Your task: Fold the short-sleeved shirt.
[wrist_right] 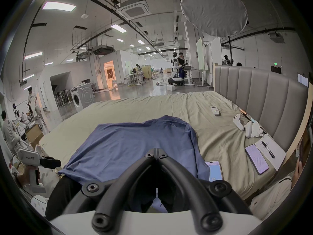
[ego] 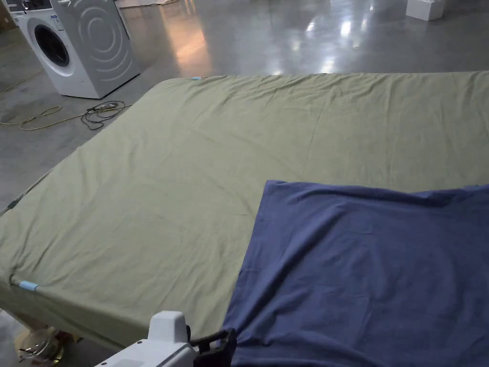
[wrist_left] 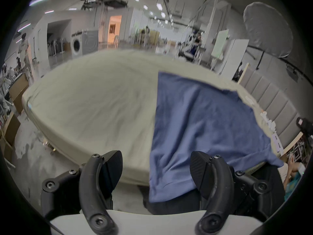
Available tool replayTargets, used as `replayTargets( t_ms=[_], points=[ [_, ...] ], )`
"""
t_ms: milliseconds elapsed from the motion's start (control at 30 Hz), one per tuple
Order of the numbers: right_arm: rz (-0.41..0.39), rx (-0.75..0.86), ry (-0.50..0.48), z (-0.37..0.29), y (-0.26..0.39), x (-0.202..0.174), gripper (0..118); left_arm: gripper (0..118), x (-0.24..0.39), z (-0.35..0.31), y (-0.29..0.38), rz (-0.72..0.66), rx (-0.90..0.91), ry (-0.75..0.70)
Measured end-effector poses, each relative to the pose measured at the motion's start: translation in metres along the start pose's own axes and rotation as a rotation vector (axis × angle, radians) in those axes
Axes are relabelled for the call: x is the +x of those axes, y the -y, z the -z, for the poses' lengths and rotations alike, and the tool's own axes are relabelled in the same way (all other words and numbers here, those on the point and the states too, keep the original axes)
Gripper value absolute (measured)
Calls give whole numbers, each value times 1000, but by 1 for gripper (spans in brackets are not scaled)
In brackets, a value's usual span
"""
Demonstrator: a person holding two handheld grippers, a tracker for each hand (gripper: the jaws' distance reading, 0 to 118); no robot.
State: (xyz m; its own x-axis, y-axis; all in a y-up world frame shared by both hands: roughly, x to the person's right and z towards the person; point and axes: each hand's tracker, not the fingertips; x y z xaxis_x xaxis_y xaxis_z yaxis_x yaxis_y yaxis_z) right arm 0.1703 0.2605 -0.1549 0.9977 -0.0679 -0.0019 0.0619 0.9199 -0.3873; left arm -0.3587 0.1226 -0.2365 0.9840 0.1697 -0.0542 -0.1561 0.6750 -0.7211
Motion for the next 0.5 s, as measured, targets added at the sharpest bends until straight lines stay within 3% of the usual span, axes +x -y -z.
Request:
replayTargets(
  t_ms=[167,233,433,467,500],
  points=[
    [-11,-28,3,0,2,0,0,73,-4,9,16,-85,-44,49],
    [-7,-38,1,3,3,0,0,47,-4,17,16,-105,-66,63],
    [-2,-43,0,0,4,0,0,39,-6,22,11,-108,-96,61],
    [0,-46,0,0,4,1,0,36,-7,21,10,-118,-104,60],
    [2,-54,1,0,5,1,0,26,-7,19,9,-133,-117,69]
  ],
)
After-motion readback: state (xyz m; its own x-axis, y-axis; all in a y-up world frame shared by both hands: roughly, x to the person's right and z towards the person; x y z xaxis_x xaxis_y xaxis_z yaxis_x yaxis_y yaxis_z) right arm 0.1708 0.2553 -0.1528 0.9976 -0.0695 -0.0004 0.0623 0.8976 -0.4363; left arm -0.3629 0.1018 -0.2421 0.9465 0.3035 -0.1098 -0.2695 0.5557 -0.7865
